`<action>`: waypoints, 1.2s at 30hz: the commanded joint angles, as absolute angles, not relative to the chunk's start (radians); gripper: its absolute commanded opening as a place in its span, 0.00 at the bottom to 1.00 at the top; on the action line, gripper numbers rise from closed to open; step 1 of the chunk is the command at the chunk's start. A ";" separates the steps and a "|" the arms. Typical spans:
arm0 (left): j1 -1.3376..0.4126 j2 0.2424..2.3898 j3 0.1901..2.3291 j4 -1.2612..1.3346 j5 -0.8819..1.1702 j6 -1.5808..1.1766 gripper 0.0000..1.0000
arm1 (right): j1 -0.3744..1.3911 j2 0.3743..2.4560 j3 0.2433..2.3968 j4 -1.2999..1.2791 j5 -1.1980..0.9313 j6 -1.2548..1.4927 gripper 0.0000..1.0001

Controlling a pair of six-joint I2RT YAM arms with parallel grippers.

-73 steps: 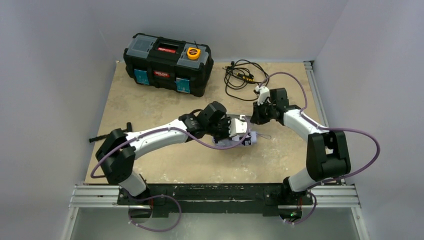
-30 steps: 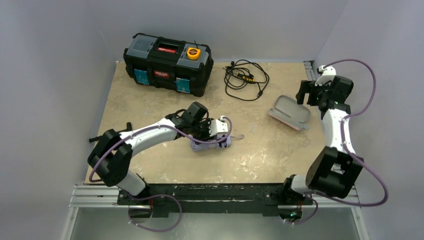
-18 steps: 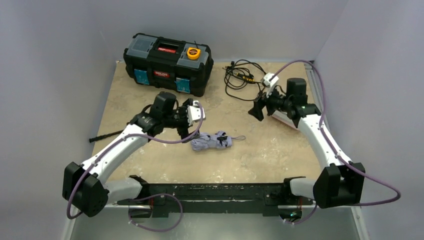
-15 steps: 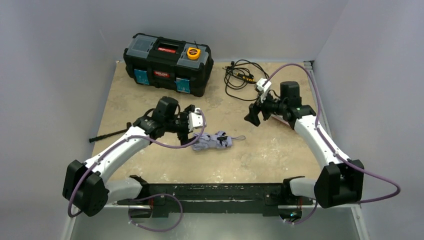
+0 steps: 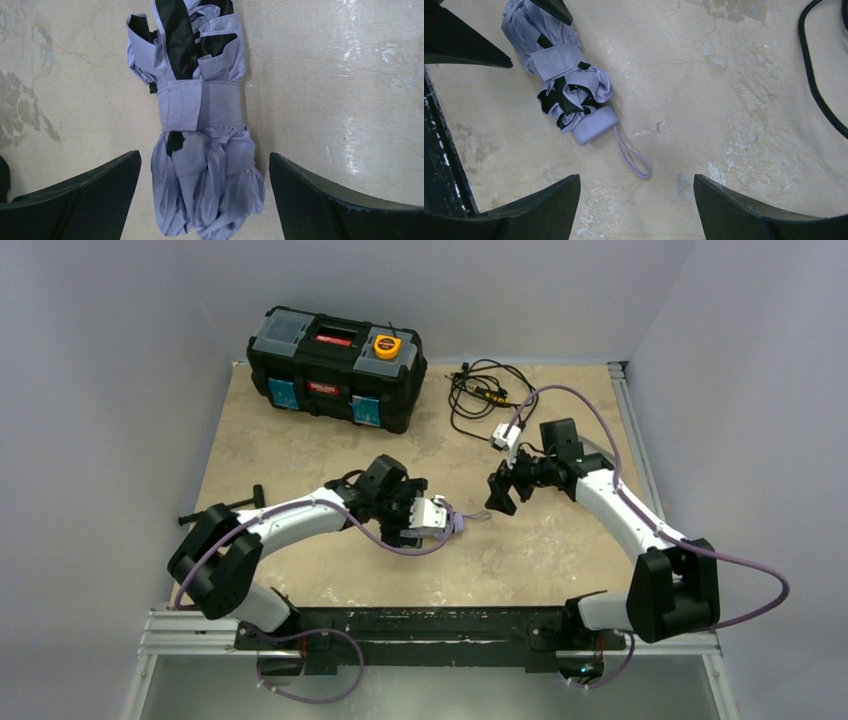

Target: Open the umbrella

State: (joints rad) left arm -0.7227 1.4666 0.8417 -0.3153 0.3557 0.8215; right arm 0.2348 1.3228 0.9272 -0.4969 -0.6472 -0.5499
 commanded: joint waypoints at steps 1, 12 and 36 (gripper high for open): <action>-0.771 1.556 0.908 -0.299 0.262 0.908 1.00 | 0.238 1.341 0.954 -0.526 -0.674 -0.541 0.82; -0.796 1.800 1.208 -0.651 0.249 0.946 0.22 | 0.082 1.365 1.009 -0.401 -0.788 -0.162 0.88; -0.541 1.362 1.401 -0.311 0.528 0.121 0.00 | 0.191 1.210 1.175 0.188 -0.692 0.586 0.83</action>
